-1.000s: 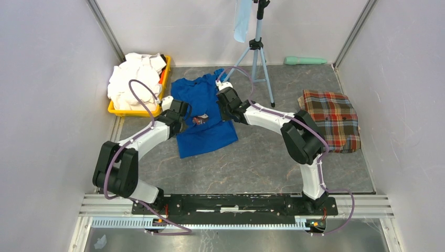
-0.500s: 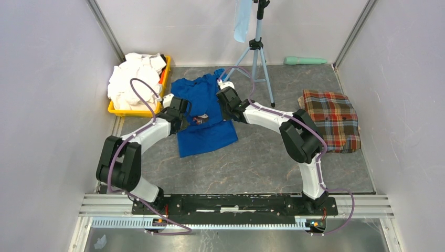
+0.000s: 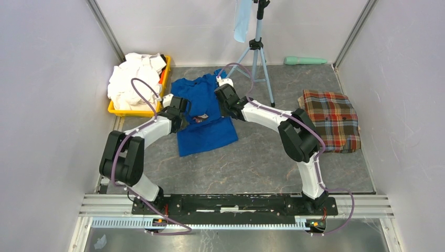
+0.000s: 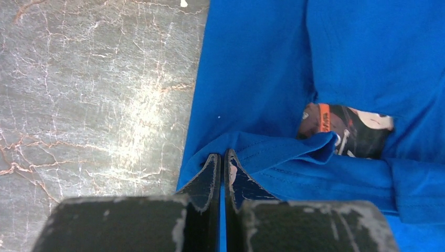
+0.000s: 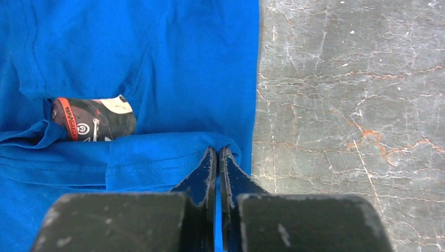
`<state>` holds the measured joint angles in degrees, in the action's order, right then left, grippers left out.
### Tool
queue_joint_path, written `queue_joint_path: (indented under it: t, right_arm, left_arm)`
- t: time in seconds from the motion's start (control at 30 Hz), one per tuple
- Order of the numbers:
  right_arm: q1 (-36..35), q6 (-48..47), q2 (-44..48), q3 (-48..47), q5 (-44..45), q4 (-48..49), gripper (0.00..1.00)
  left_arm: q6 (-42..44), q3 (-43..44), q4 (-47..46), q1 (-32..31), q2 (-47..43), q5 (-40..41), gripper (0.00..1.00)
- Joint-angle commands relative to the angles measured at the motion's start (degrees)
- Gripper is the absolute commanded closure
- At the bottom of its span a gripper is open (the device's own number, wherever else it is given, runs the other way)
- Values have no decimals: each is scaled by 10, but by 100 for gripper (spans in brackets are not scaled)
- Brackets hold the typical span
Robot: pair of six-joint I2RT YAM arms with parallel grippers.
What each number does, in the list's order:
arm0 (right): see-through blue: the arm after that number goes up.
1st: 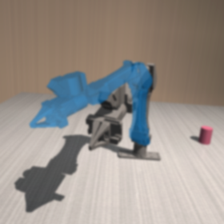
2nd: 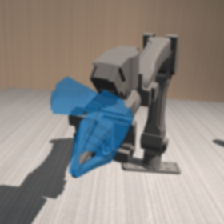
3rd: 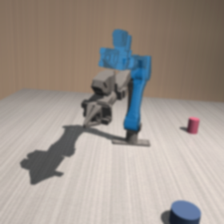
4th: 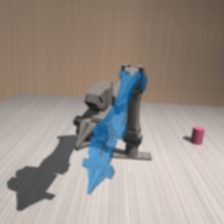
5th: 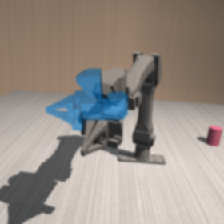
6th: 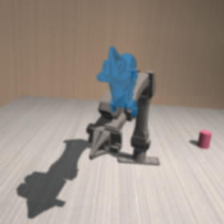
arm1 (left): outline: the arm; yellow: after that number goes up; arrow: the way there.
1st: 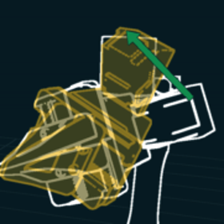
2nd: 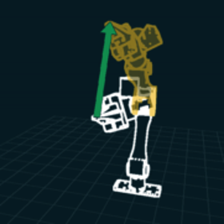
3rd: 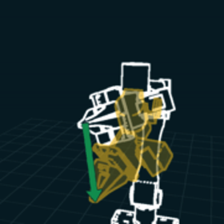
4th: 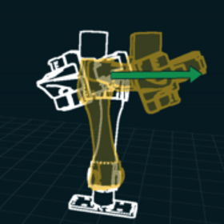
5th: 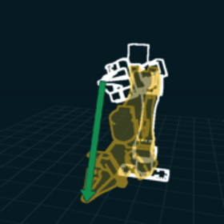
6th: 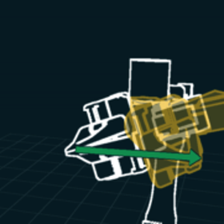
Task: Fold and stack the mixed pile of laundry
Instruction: Fold the T-shirt.
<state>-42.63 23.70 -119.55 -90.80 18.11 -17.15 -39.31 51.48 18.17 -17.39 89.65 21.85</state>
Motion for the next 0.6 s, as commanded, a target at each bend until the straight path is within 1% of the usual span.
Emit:
queue_joint_path:
  t: [0.0, 0.03, 0.07, 0.1, 0.13, 0.17, 0.2, 0.23, 0.3, 0.37, 0.47, 0.5, 0.57]
  right_arm:
    - [3, -3, -26, -35, 19, 2, 94]
    - [3, -2, -30, -37, 18, 2, 87]
    - [3, 3, -33, -43, 23, -1, 77]
    - [5, 9, -38, -51, 27, -8, 66]
    - [7, 16, -42, -65, 29, -16, 62]
    - [12, 23, -46, -81, 27, -26, 59]
    - [15, 28, -48, -97, 26, -36, 57]
    - [18, 31, -48, -115, 25, -51, 56]
    - [20, 29, -32, -137, 25, -64, 55]
    - [17, 21, 2, -119, 20, -57, 54]
    - [7, 7, 73, -36, 14, -22, 55]
    - [1, 2, 92, -1, 4, -6, 56]
    - [-13, -9, 124, 57, -28, 22, 60]
  left_arm:
    - [24, 32, -31, 12, 39, -5, 98]
    - [24, 37, -26, 14, 47, -6, 94]
    - [22, 43, -21, 15, 51, -6, 83]
    - [21, 46, -17, 18, 51, -9, 69]
    - [20, 51, -16, 21, 49, -15, 53]
    - [19, 57, -8, 26, 45, -18, 44]
    - [19, 68, 4, 32, 40, -21, 38]
    - [23, 85, 16, 37, 36, -24, 34]
    - [32, 124, 57, 46, 25, -23, 29]
    - [44, 161, 105, 51, 11, -17, 28]
    - [62, 185, 160, 51, -31, -23, 25]
    - [67, 186, 175, 51, -47, -33, 22]
    - [85, 185, 211, 50, -81, -65, 20]
